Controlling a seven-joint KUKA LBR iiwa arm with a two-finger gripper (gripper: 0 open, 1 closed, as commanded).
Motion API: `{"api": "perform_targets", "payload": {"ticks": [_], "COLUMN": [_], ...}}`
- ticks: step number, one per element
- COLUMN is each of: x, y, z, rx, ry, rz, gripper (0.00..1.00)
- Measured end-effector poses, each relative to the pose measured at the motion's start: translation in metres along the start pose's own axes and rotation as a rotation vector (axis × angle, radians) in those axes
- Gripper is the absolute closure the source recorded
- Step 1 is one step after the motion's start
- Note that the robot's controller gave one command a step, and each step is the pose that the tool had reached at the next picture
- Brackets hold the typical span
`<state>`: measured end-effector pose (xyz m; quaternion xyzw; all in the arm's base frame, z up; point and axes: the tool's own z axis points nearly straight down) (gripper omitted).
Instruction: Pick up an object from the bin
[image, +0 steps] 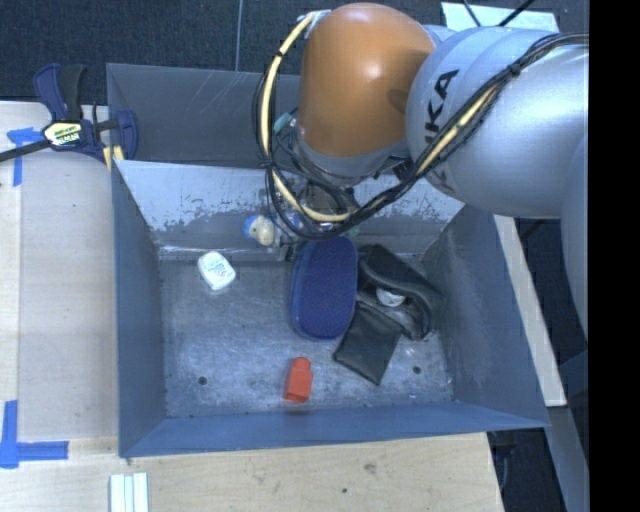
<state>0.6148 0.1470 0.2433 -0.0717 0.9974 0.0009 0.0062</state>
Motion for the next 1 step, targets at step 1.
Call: {"api": "perform_targets", "payload": {"ticks": [1], "x": [-0.0121], "y": [-0.0169], "z": [-0.0956], "rx": [0.001], "ry": [-0.001], "rz": [-0.104], "gripper": [1.0]}}
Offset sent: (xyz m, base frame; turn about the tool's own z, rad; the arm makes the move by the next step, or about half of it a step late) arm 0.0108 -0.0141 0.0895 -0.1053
